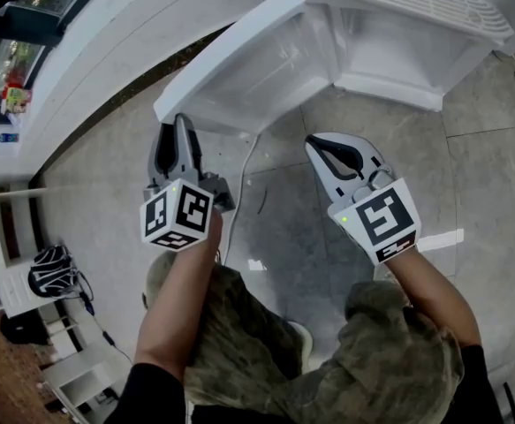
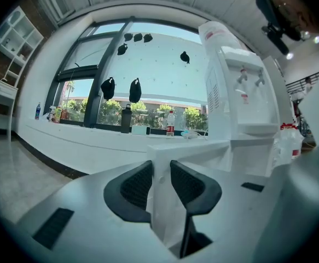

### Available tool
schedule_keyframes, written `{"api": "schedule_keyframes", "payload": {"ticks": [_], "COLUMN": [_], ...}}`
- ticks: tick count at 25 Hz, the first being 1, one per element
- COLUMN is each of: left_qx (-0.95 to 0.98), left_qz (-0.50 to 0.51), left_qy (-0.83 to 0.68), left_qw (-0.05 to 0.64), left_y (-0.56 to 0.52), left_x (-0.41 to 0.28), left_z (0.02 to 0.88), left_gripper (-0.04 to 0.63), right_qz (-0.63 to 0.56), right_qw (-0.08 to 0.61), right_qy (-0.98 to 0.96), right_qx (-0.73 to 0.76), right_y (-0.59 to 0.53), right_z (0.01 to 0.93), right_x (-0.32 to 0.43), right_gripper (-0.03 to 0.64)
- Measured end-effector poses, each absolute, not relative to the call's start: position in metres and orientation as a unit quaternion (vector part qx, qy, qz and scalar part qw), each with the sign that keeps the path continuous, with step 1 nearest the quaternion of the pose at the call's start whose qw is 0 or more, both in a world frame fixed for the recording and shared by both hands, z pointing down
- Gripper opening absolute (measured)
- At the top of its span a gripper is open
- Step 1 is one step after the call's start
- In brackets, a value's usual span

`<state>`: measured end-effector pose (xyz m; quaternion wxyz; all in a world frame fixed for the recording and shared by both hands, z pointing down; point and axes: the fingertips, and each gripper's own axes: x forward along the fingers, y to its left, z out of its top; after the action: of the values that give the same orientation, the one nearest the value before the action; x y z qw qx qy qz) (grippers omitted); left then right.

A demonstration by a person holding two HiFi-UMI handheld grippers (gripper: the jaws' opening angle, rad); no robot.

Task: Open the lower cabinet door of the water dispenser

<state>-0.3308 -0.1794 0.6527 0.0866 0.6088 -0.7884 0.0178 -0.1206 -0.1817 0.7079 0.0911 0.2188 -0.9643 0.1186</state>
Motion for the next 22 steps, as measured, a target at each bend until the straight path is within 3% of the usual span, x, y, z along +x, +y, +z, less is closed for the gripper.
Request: {"api": "schedule_keyframes", "payload": {"ticks": [22], "left_qx": [0.610], "left_qz": [0.031], "left_qy": [-0.787], "left_qw": [0.091], "left_y": [-0.188], "left_x": [-0.340], "left_z": [0.653], "left_gripper": [0.091], "right_qz": [0.136], "right_qw": [0.075], "right_qy": [-0.954], "right_qx": [0.258], "right_y": [-0.205], "right_z": [0.706], "right_x": [-0.102], "right_gripper": [0.000]}}
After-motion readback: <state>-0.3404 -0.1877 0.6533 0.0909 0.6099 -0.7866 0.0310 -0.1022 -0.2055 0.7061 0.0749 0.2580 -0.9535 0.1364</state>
